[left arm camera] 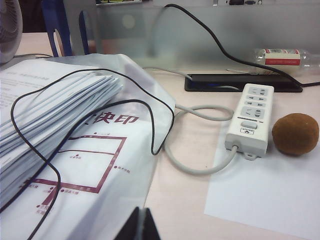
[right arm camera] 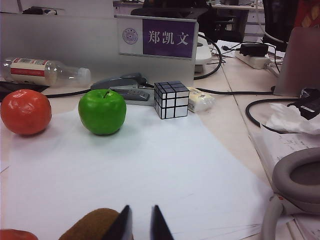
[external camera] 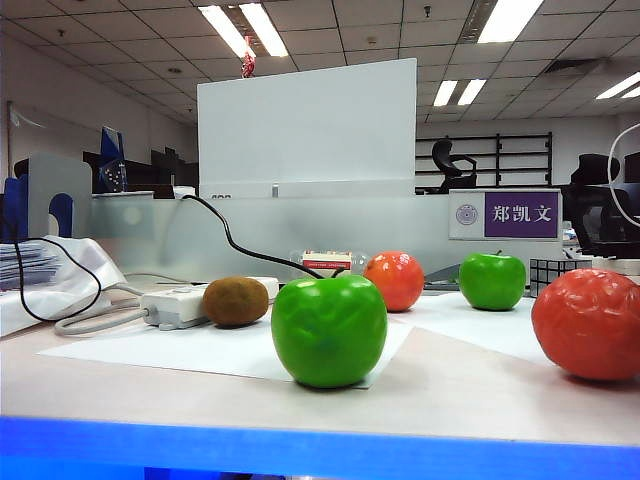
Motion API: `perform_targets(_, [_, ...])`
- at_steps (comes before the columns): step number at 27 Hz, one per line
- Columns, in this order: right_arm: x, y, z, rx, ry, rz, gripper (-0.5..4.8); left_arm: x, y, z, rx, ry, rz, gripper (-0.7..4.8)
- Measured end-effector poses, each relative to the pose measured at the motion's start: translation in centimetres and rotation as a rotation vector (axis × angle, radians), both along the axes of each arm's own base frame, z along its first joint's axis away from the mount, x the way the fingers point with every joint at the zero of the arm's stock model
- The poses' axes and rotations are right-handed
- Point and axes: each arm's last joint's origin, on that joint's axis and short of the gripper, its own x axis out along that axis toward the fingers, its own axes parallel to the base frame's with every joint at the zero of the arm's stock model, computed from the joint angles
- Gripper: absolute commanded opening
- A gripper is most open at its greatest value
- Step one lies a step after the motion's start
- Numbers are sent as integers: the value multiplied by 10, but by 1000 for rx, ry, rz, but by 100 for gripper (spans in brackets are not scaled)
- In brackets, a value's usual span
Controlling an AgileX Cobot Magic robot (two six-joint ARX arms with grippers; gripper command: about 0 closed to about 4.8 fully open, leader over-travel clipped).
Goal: Put the same fruits together.
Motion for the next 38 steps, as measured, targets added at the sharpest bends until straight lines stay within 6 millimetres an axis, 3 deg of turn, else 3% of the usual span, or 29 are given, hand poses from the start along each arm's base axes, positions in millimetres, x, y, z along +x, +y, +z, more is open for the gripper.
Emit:
perform_targets(18, [0,0,0,7,-3,0,63,0,0,0,0,0,0,-5])
perform_targets(23, [0,1,4,173,-45,23,63,0,0,4,-125,-43,-6,-5])
perform_targets(32, [-3,3,28,405,-252,136,63,-2,-3,22,-210,-211,-124,1])
perform_targets(38, [-17,5,69,569,-445,288,63,-4,-5,32,-308,-272,-198,62])
